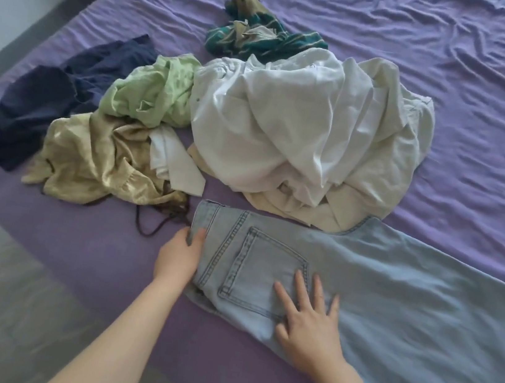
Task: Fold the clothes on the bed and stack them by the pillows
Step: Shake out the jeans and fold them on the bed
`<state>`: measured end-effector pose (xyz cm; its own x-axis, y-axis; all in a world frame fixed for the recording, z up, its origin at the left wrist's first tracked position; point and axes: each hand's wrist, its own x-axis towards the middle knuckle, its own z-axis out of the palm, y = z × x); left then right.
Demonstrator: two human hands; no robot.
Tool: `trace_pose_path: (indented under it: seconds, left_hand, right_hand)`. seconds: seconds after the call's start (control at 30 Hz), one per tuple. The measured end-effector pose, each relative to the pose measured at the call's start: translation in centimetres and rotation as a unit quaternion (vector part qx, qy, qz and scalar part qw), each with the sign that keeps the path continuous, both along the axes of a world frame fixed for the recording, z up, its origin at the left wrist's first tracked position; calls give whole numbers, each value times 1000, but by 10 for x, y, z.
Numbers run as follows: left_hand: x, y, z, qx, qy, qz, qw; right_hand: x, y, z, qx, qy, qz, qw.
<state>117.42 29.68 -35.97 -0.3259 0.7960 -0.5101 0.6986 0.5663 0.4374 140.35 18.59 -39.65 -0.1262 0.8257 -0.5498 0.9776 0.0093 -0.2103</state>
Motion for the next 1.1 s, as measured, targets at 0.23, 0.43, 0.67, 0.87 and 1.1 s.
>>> trace_pose_path:
  seconds: [0.23,0.43,0.67,0.87,1.1]
  left_hand:
    - [47,-15,53,76,-175,23,981]
    - [127,-63,81,93,-285,-76,951]
    - [204,-125,69,8,-396,-240,886]
    - [212,-120,52,240,-126,-255,928]
    - [243,-105,3,42,108,-493,862]
  right_hand:
    - [10,20,37,14,229,-196,954]
    - [32,24,88,22,557,-452,696]
    - [99,0,84,97,438,-502,740]
    - [153,-43,67,164,350,-551,739]
    - [184,-73,37,151,249,-540,790]
